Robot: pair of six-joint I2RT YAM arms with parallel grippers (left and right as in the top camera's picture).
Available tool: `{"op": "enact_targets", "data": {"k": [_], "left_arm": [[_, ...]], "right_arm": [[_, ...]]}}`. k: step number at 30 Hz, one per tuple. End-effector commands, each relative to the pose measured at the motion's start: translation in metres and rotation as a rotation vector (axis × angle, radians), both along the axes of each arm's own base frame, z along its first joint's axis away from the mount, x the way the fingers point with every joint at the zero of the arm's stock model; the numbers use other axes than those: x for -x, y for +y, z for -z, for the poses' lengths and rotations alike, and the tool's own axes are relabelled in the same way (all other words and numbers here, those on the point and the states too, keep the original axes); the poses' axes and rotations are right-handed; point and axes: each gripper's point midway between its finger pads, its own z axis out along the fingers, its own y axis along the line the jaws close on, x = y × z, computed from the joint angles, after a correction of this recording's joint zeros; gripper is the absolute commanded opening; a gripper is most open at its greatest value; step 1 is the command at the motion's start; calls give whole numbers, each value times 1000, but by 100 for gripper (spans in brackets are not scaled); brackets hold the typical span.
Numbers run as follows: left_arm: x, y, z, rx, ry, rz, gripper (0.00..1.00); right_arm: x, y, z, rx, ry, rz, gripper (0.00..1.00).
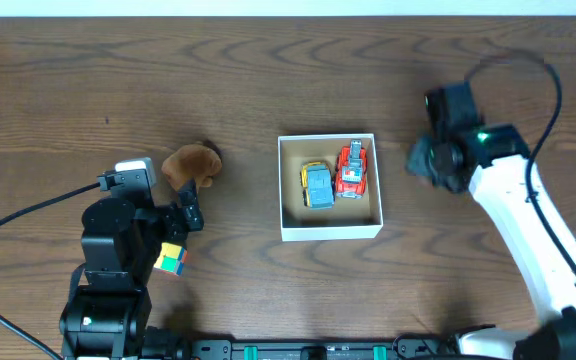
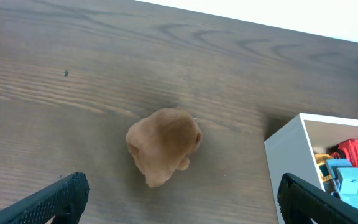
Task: Pack container
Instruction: 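Lift the red ball and carry it left toward the white box, then lower the red ball into the box corner and open the right gripper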
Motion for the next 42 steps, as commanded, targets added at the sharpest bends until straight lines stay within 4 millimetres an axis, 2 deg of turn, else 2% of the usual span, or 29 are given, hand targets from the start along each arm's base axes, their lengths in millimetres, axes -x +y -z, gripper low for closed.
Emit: {"op": "enact_targets", "data": {"k": [1, 4, 7, 11, 14, 17, 24, 31, 40, 42], "left_arm": [[-1, 1, -11, 4, -23, -3, 98], [-1, 1, -11, 4, -23, -3, 98], [-1, 1, -11, 4, -23, -3, 98], [-1, 1, -11, 4, -23, -3, 98], [-1, 1, -11, 4, -23, -3, 98], [-1, 1, -11, 4, -23, -3, 98], [-1, 1, -11, 4, -23, -3, 98], [-2, 1, -11, 4, -24, -3, 98], [-1, 1, -11, 4, -23, -3, 98], [-1, 1, -11, 4, -23, -3, 98]], "right_arm": [[-17, 41, -60, 28, -170, -232, 1], [-18, 90, -80, 6, -257, -428, 1], [-10, 131, -82, -14, -287, -561, 1], [1, 168, -62, -15, -248, -662, 1], [8, 198, -37, -39, -195, -771, 1], [9, 217, -13, -39, -154, -815, 1], [12, 240, 33, -52, -60, -860, 1], [14, 239, 68, -32, 25, -857, 1], [13, 236, 82, -18, 57, -851, 1], [13, 236, 82, -16, 57, -851, 6]]}}
